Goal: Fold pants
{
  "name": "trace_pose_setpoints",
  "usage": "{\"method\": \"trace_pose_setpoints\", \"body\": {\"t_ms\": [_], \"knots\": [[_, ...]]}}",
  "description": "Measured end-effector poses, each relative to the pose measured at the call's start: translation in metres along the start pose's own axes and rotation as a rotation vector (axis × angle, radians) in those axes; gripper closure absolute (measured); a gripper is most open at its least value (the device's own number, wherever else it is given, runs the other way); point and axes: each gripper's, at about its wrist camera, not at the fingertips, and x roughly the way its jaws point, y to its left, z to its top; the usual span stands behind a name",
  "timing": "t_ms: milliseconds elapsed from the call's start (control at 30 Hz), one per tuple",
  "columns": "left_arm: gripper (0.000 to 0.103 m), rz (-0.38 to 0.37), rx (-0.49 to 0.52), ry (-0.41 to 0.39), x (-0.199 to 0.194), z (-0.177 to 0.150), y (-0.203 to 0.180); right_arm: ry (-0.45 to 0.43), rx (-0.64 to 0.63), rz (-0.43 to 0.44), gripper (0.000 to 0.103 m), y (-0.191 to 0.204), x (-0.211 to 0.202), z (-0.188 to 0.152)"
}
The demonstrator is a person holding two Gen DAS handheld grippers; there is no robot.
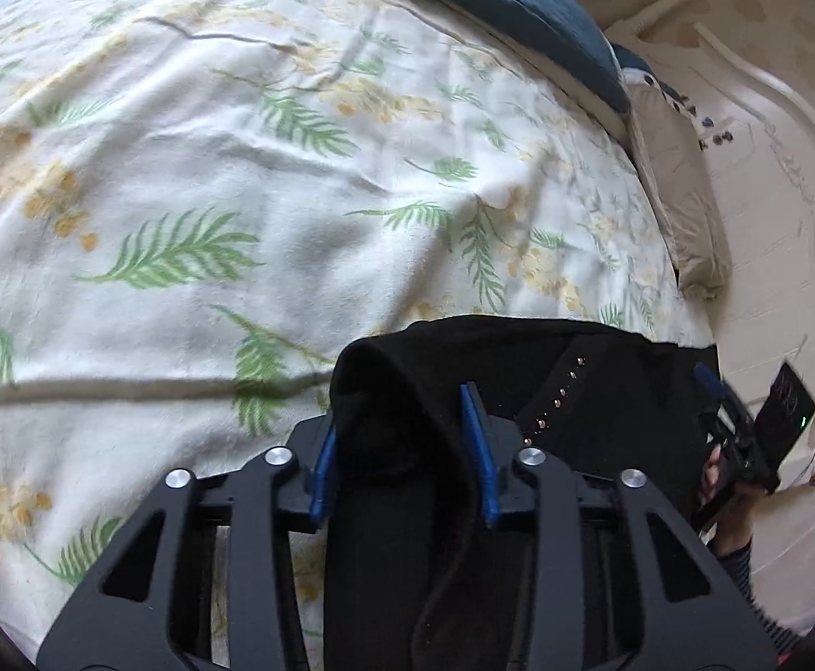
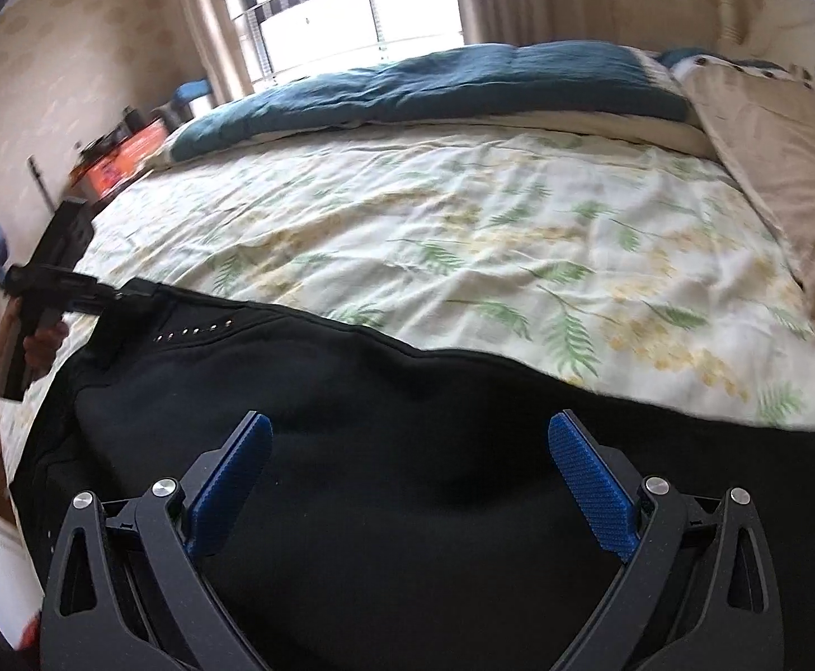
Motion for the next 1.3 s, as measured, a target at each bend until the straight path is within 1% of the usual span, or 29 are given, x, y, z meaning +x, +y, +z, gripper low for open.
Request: {"method": "trace_pose_setpoints", "body": {"t_ms": [100, 133, 167, 200, 233, 267, 300, 367, 433, 600, 667, 733, 800, 833, 867, 900, 933, 1000, 1033, 1133, 1167, 1300], "knots": [[0.072, -0.039, 0.020, -0.001, -0.006, -0.002, -0.003, 0.048, -0.021, 0.078, 0.004, -0.012, 0.010, 0.013], [0.073, -0.024, 0.047, -0.009, -0.007, -0.002, -0.006, 0.064, -0.026, 0.100, 0.004, -0.016, 0.015, 0.017], [0.072, 0.019, 0.073, -0.016, -0.007, -0.002, -0.008, 0.083, -0.029, 0.123, 0.004, -0.020, 0.020, 0.021], [0.072, 0.084, 0.097, -0.022, -0.006, -0.002, -0.010, 0.097, -0.030, 0.127, 0.004, -0.023, 0.024, 0.023], [0.071, 0.113, 0.106, -0.023, -0.004, -0.001, -0.009, 0.113, -0.025, 0.120, 0.004, -0.028, 0.029, 0.027], [0.070, 0.106, 0.103, -0.020, -0.003, 0.000, -0.008, 0.126, -0.018, 0.126, 0.004, -0.031, 0.033, 0.030], [0.067, 0.082, 0.084, -0.029, -0.004, 0.001, -0.004, 0.143, -0.007, 0.148, 0.004, -0.035, 0.037, 0.033], [0.054, 0.027, 0.050, -0.037, -0.005, 0.003, 0.002, 0.160, 0.005, 0.163, 0.004, -0.040, 0.043, 0.035], [0.047, -0.036, 0.036, -0.039, -0.005, 0.004, 0.008, 0.173, 0.004, 0.171, 0.004, -0.042, 0.047, 0.036], [0.046, -0.148, 0.024, -0.019, -0.010, 0.000, 0.023, 0.188, -0.018, 0.175, 0.004, -0.044, 0.053, 0.034], [0.046, -0.168, 0.039, -0.009, -0.014, -0.002, 0.027, 0.186, -0.022, 0.170, 0.004, -0.047, 0.053, 0.033], [0.046, -0.172, 0.059, -0.003, -0.018, -0.005, 0.032, 0.185, -0.008, 0.165, 0.004, -0.052, 0.052, 0.033], [0.047, -0.191, 0.030, 0.001, -0.019, -0.006, 0.038, 0.185, -0.003, 0.166, 0.004, -0.054, 0.054, 0.033], [0.048, -0.197, 0.016, 0.004, -0.018, -0.005, 0.038, 0.186, -0.005, 0.169, 0.004, -0.054, 0.055, 0.032], [0.053, -0.204, 0.008, 0.011, -0.016, -0.004, 0.036, 0.187, -0.008, 0.168, 0.004, -0.054, 0.056, 0.031], [0.061, -0.210, 0.017, 0.027, -0.011, -0.002, 0.030, 0.191, -0.011, 0.167, 0.004, -0.053, 0.059, 0.030], [0.075, -0.207, 0.021, 0.039, -0.007, -0.001, 0.026, 0.193, -0.012, 0.171, 0.004, -0.052, 0.061, 0.029], [0.081, -0.206, 0.018, 0.054, -0.001, 0.002, 0.021, 0.200, -0.011, 0.181, 0.004, -0.051, 0.065, 0.029], [0.086, -0.210, 0.008, 0.057, 0.000, 0.003, 0.021, 0.200, -0.011, 0.186, 0.004, -0.051, 0.065, 0.029], [0.093, -0.228, -0.030, 0.035, -0.007, 0.005, 0.029, 0.201, -0.009, 0.215, 0.004, -0.055, 0.064, 0.032], [0.094, -0.219, -0.032, 0.028, -0.009, 0.005, 0.030, 0.203, -0.011, 0.219, 0.004, -0.056, 0.064, 0.034], [0.094, -0.137, -0.007, 0.049, -0.006, 0.003, 0.026, 0.236, -0.033, 0.269, 0.005, -0.054, 0.074, 0.045]]}}
